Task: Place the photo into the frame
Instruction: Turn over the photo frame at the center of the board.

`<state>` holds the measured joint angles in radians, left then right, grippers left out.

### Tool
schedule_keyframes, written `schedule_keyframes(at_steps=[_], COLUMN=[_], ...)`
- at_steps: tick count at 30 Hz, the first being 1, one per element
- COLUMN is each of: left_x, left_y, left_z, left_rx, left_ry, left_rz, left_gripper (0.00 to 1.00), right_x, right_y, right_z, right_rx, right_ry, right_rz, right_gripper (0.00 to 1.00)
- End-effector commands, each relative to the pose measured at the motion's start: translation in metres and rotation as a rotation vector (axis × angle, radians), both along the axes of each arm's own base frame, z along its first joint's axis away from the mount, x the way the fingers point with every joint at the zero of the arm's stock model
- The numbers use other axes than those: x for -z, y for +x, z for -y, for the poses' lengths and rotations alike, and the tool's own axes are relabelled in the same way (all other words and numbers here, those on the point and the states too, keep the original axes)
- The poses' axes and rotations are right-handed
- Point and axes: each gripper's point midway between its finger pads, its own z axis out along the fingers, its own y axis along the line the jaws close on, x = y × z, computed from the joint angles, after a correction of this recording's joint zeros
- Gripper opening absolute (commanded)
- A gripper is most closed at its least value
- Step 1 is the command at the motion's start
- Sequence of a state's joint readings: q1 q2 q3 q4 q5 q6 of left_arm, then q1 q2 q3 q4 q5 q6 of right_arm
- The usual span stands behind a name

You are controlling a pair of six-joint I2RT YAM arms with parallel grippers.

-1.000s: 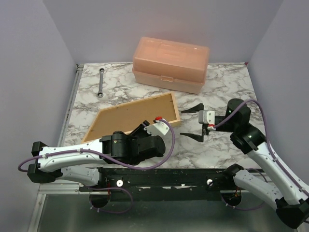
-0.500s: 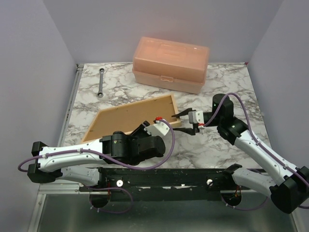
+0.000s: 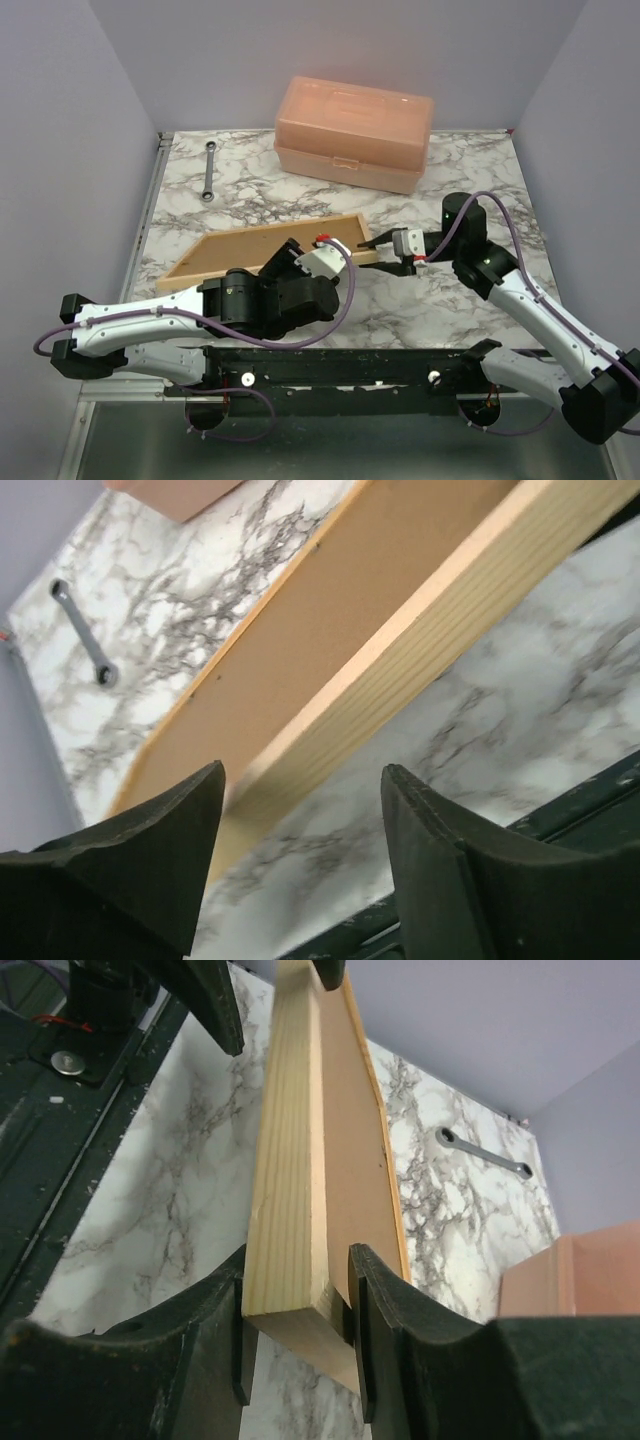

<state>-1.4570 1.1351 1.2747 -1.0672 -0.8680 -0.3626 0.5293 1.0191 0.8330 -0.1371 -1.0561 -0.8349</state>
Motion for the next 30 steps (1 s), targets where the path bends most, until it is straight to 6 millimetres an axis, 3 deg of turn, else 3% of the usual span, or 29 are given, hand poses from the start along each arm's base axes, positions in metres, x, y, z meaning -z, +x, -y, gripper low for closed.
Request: schedule_keyframes(at_steps=[1,5,11,16,21,24,30], left_x=[-0.038,-0.061,-0.097,-0.111,-0.106,-0.096,-0.067], left_y=[0.001,0.000,-0.008,-0.016,-0.019,-0.022,-0.021], left_z=[0.010,0.010,0.011,0.011,0.011,0.019,0.032], left_rx=[-0.037,-0.029,0.026,0.061,0.031,0.021,-0.021], left_ry=[-0.202,-0.291,-0.487,-0.637,-0.720,-0.739,-0.726], left_rz=[0.007,0.009,-0.010,-0.040,-0.102,-0.159,-0.274], left_gripper=[0.73,0.87,0.93,0.99,0.99,0.99,0.98], right_x=[-0.024,-0.033,-0.045,-0.062,-0.059,-0.044,-0.005], right_y=[-0.024,-0.030,-0.041,-0.026,-0.001,0.026,0.047], right_z=[0.002,0.005,0.007,0.005,0.004,0.007,0.016], right_rx=[-0.044,-0.029,-0.023,0.126,0.314,0.520,0.739], right_ry=[0.033,0.047,0.063,0.118,0.153,0.193,0.183], right_rz=[-0.111,-0.165,-0.285,-0.503,-0.750,-0.962,-1.126], right_gripper=[0.01,0.01,0.00,0.00,0.01,0.00,0.00])
